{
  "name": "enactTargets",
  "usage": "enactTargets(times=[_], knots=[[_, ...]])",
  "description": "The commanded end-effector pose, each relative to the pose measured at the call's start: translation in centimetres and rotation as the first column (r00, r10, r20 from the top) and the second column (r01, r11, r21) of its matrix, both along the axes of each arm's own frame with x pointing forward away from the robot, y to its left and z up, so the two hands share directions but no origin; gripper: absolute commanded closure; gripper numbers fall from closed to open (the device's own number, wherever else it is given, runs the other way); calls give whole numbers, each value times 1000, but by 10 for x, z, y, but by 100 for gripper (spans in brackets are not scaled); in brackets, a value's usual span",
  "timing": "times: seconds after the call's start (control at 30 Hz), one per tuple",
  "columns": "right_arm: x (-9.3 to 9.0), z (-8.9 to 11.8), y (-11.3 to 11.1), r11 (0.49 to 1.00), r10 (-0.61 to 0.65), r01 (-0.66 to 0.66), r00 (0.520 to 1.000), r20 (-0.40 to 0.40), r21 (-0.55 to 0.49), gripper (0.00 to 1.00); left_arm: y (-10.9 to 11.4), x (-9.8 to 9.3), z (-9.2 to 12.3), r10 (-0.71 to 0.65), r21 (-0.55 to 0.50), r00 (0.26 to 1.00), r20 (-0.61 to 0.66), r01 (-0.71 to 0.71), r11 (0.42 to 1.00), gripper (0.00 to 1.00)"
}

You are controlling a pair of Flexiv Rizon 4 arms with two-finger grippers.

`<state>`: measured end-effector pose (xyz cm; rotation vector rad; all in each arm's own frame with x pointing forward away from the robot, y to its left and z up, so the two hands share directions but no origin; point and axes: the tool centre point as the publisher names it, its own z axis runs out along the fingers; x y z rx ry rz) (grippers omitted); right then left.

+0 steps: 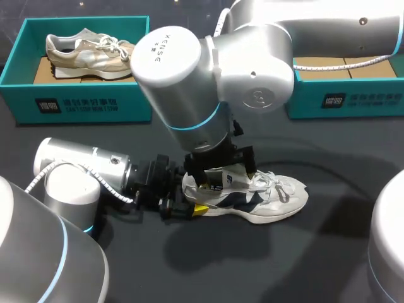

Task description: Take the shoe out of the shoebox, open the shoe tongue, remove and reinsert the insole, then place the shoe into the shoebox

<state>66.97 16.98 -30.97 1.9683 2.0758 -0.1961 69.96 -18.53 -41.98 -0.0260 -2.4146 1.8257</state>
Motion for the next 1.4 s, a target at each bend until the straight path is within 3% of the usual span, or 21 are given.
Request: enactTargets(times=[0.03, 0.67, 1.17, 1.2, 1.27, 1.3, 1.4], knots=[[-2, -8, 5, 969, -227, 234, 970, 90, -77, 0, 2, 4, -3, -2, 3, 1000, 0, 2, 1000, 100], [12, -28, -11, 964, -236, 249, 963, 131, -90, 0, 2, 4, -3, -2, 3, 1000, 0, 2, 1000, 100], [11, -36, -24, 956, -265, 281, 950, 162, -85, 1, 2, 4, -3, -2, 3, 1000, 0, 2, 1000, 100], [11, -36, -26, 956, -265, 281, 950, 163, -85, 8, 2, 4, -3, -2, 3, 1000, 0, 2, 1000, 100], [13, -36, -28, 956, -264, 280, 950, 164, -82, 42, 2, 4, -3, -2, 3, 1000, 0, 2, 1000, 100], [13, -36, -28, 957, -263, 279, 951, 165, -81, 51, 2, 4, -3, -2, 3, 1000, 0, 2, 1000, 100], [15, -34, -31, 957, -262, 279, 950, 170, -81, 58, 2, 4, -3, -2, 3, 1000, 0, 2, 1000, 100]])
